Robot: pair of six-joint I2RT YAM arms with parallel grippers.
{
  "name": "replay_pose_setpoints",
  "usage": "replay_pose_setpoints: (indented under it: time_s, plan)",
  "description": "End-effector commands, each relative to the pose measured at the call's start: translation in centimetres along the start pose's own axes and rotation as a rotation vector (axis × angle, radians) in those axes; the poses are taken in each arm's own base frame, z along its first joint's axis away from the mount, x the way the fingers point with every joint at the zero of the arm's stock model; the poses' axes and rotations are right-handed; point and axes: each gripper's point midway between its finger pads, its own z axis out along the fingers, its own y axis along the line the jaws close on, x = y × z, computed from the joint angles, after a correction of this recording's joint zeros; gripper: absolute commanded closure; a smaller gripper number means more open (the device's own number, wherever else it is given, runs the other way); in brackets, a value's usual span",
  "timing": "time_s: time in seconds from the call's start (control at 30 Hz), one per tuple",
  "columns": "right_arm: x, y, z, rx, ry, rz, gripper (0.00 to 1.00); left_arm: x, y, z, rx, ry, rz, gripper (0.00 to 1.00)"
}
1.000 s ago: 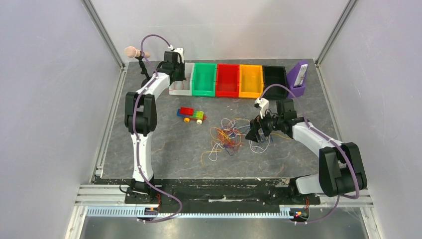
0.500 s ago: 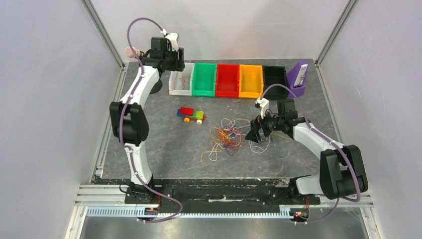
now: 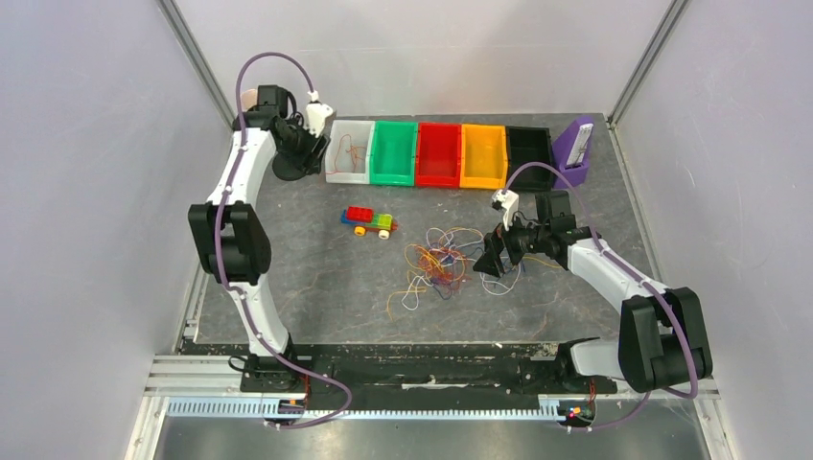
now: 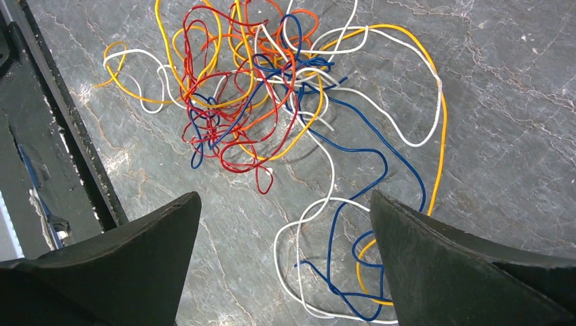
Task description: Untangle the cables
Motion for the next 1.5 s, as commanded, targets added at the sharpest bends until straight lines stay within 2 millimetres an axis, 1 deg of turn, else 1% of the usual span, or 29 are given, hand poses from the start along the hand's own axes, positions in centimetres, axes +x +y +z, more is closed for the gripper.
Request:
replay_pose_setpoints:
  time_s: [0.0,0.1,0.27,0.37,0.47,0.63,0.67,0.83,0.93,1.07,1.2,1.33,1.4,1.47]
  plan:
    - [-0.6,0.3,0.0,-0.029,-0.017,-0.024,0.02,1.2,-0.7,1.7,0.108,-0.01,0.226,0.37]
    - [-0.3,0.2,0.2,-0.033,-0.01,-0.015,0.02,1.6,-0.5,3.2,0.125,-0.032,0.355,0.37]
    - [0.0,0.2,0.3,-0.038,-0.001,-0.001,0.02,1.8,0.6,5.6,0.119,-0.056,0.489,0.41]
    - [0.1,0.2,0.4,-0.038,0.004,0.003,0.02,1.6,1.1,6.9,0.117,-0.075,0.538,0.41]
    - [0.4,0.3,0.4,-0.041,0.01,0.01,0.02,1.8,1.3,7.9,0.126,-0.079,0.575,0.41]
    - [1.0,0.3,0.5,-0.045,0.026,0.019,0.02,2.7,1.3,9.7,0.147,-0.071,0.62,0.41]
    - [1.1,0.3,0.5,-0.047,0.029,0.019,0.02,3.5,2.6,9.6,0.131,-0.063,0.605,0.41]
    - [1.7,0.5,0.7,-0.064,0.045,0.033,0.02,4.3,3.2,10.7,0.112,-0.043,0.646,0.44]
    - [1.9,0.5,0.8,-0.069,0.052,0.044,0.02,4.8,3.8,11.2,0.098,-0.024,0.663,0.48]
    - [2.1,0.7,1.1,-0.089,0.059,0.065,0.02,5.4,3.6,11.7,0.115,-0.021,0.689,0.5]
    - [2.3,0.7,1.2,-0.102,0.065,0.082,0.02,5.1,3.9,12.2,0.099,-0.04,0.705,0.52]
    - [2.4,0.7,1.3,-0.104,0.071,0.086,0.02,4.6,3.6,12.5,0.109,-0.067,0.717,0.53]
    - [2.5,0.8,1.2,-0.105,0.074,0.085,0.03,4.3,3.7,12.6,0.105,-0.078,0.721,0.55]
    - [2.7,0.8,1.2,-0.103,0.078,0.086,0.03,4.2,3.5,12.5,0.11,-0.089,0.732,0.6]
